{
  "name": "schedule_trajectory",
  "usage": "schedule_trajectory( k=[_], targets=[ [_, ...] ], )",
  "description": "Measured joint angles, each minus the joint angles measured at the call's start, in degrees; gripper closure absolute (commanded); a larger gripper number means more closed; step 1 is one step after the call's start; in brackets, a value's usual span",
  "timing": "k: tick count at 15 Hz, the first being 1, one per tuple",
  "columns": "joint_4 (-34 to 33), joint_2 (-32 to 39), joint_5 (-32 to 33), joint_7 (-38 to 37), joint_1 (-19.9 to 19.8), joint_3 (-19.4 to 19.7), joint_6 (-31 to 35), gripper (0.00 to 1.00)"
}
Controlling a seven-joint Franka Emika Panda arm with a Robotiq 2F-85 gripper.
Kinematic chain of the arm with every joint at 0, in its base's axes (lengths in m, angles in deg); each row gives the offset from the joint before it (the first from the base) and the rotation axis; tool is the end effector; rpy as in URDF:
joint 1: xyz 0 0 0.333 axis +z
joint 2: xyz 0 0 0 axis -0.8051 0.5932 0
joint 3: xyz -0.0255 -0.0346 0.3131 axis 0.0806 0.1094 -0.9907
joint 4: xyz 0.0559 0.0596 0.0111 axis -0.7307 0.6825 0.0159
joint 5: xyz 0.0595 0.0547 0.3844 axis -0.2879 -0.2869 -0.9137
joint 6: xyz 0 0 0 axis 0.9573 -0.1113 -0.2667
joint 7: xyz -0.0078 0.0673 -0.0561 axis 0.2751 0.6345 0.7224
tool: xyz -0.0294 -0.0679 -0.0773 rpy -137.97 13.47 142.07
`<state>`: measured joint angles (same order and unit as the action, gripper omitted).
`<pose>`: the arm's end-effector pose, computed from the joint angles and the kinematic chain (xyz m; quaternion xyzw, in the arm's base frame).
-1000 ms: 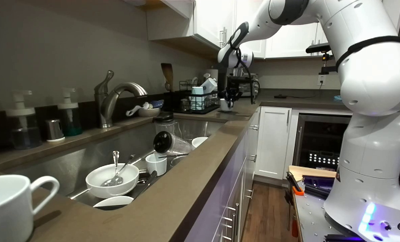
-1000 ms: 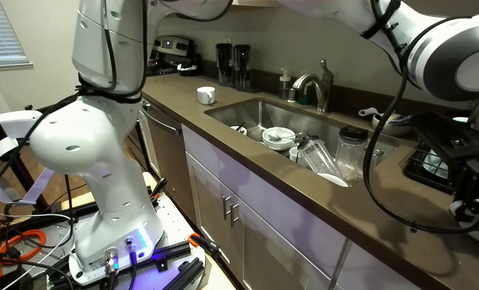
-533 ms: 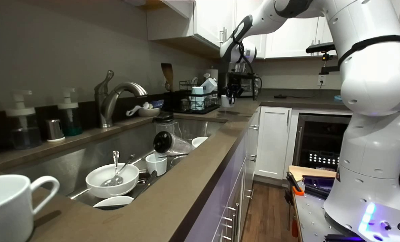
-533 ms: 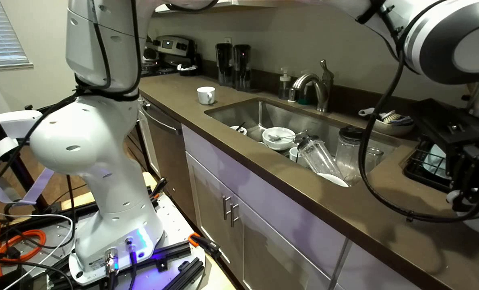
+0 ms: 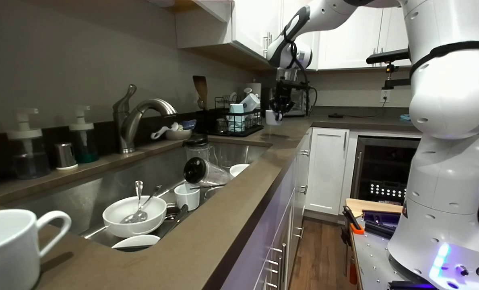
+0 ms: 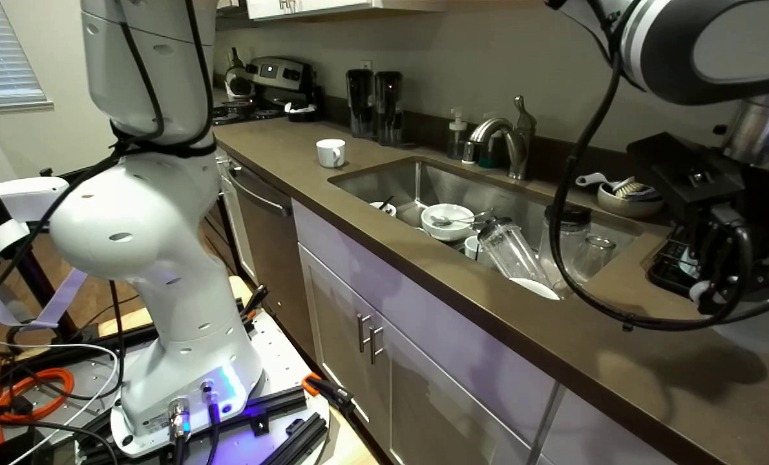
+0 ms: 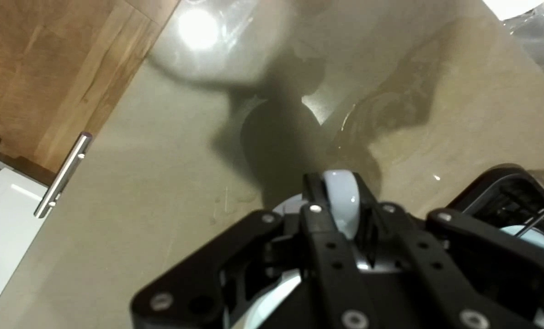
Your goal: Pour the water out of the cup on the right into the sink then place it to the left of the sink
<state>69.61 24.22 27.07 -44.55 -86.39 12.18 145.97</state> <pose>0.4178 -0.4895 0.4179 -0.8910 0.4486 -0.0691 0.0126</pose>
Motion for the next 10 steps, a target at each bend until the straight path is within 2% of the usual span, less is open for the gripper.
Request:
schedule_trajectory(
  k=[3, 4, 10],
  targets=[
    [2.9, -2.5, 0.0, 1.0, 0.5, 0.2, 0.0, 0.95],
    [3.9, -3.2, 0.0, 1.4, 0.8, 0.3, 0.0, 0.84],
    [6.3, -4.9, 0.3, 2.0, 1.6, 0.6, 0.0, 0.84]
  ],
)
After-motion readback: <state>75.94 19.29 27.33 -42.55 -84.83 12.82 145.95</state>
